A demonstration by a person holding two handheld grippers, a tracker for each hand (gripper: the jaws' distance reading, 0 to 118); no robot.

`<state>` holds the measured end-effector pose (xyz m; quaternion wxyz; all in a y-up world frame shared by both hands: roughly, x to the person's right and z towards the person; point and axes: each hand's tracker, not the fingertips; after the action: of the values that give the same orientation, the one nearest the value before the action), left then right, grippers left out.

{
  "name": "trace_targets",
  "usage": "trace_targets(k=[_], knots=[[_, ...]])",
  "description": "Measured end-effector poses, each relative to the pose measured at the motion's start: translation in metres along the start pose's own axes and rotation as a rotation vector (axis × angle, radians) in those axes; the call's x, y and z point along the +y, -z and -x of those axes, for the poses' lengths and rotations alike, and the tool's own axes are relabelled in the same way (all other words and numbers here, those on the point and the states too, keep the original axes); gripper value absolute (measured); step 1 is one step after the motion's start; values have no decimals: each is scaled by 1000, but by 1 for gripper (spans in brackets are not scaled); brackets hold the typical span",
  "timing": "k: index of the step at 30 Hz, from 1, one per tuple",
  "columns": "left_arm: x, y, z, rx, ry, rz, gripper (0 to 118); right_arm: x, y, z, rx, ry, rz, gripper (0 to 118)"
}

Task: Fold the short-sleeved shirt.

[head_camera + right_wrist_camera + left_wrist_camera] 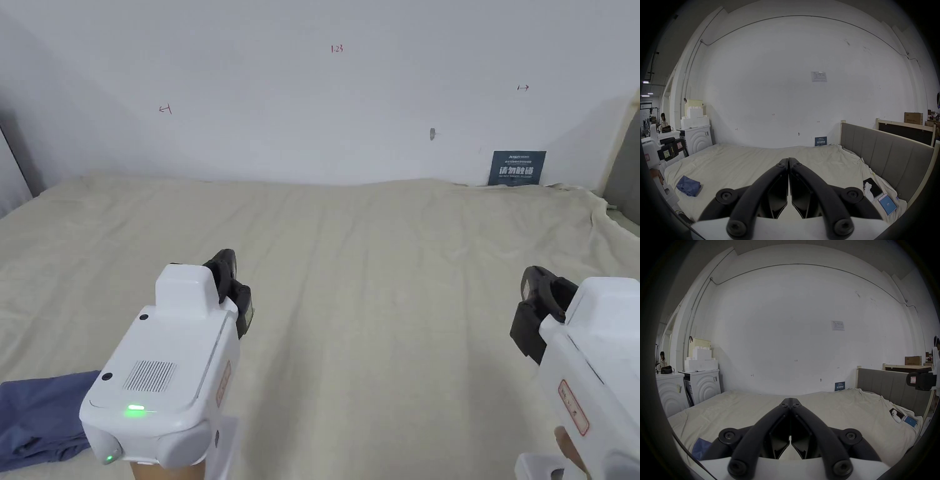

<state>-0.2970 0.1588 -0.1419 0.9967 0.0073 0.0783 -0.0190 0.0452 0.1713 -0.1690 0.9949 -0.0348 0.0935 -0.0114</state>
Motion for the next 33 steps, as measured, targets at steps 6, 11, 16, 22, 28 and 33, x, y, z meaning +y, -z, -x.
trace_targets(k=[6, 11, 16, 22, 28, 33], knots=[[-1, 3, -2, -8, -10, 8, 0, 1, 0, -3, -6, -2, -10, 0], [-2, 4, -5, -14, -14, 7, 0, 1, -1, -5, -11, -12, -10, 0], [-3, 7, -6, -16, -17, 10, 0, 1, -1, -5, -14, -29, -15, 0], [-4, 7, -6, -20, -25, 15, 0, 3, -1, -6, -13, -32, -17, 0], [-4, 7, -6, -22, -24, 18, 0, 5, -2, -5, -9, -37, -22, 0], [-4, 7, -6, -22, -28, 16, 0, 6, -2, -5, -7, -36, -25, 0]])
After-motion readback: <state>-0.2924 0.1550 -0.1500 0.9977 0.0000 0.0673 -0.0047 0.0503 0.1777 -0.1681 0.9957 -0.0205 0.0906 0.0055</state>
